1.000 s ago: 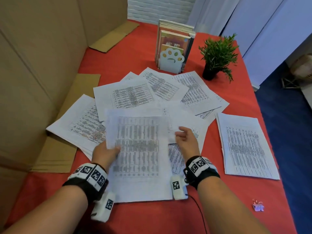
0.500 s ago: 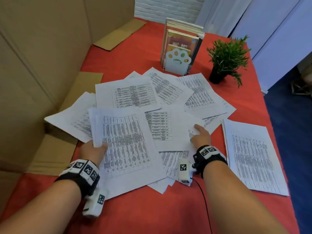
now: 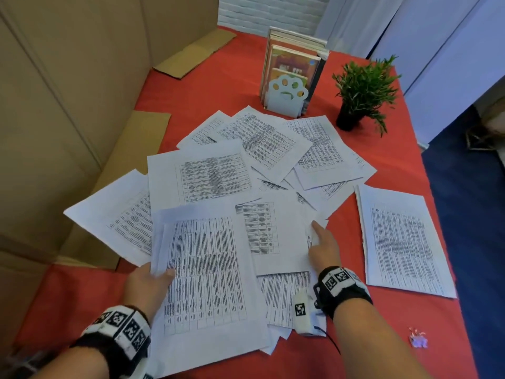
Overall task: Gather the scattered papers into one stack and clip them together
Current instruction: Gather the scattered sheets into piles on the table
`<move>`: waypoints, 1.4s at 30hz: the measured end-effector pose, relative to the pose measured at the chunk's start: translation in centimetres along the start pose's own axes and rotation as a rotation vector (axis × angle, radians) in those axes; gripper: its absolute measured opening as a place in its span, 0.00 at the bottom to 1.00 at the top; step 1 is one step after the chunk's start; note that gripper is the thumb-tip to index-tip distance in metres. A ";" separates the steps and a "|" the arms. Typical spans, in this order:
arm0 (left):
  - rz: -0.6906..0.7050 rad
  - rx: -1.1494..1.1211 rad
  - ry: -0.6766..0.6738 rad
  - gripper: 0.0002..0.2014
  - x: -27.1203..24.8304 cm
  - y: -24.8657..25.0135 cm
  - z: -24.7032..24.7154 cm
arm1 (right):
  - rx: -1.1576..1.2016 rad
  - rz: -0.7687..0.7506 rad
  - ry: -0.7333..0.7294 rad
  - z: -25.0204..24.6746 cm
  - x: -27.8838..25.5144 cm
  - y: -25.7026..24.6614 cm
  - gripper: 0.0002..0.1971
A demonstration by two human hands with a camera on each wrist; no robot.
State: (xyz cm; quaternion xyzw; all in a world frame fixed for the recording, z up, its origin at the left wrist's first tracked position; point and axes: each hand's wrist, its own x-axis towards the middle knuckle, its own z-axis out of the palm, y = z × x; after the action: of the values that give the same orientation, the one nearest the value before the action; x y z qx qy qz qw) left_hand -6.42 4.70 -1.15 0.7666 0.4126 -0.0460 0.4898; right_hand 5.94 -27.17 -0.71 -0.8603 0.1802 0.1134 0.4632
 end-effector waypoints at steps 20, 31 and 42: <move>0.235 -0.077 -0.006 0.03 -2.3 4.9 0.1 | -0.481 -0.031 0.167 2.8 -5.8 -0.2 0.24; 0.180 -0.170 -0.085 0.09 -1.5 5.8 4.8 | 0.045 0.040 -0.085 3.4 -6.9 0.2 0.22; -0.046 -0.023 0.083 0.12 7.3 6.7 0.6 | 0.019 0.339 0.289 2.6 -4.8 1.9 0.24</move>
State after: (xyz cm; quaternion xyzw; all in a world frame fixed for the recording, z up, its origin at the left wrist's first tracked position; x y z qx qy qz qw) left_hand 3.10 7.34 -0.11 0.7524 0.4504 -0.0206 0.4802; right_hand 0.75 -24.94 -1.83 -0.8206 0.3878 0.0632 0.4150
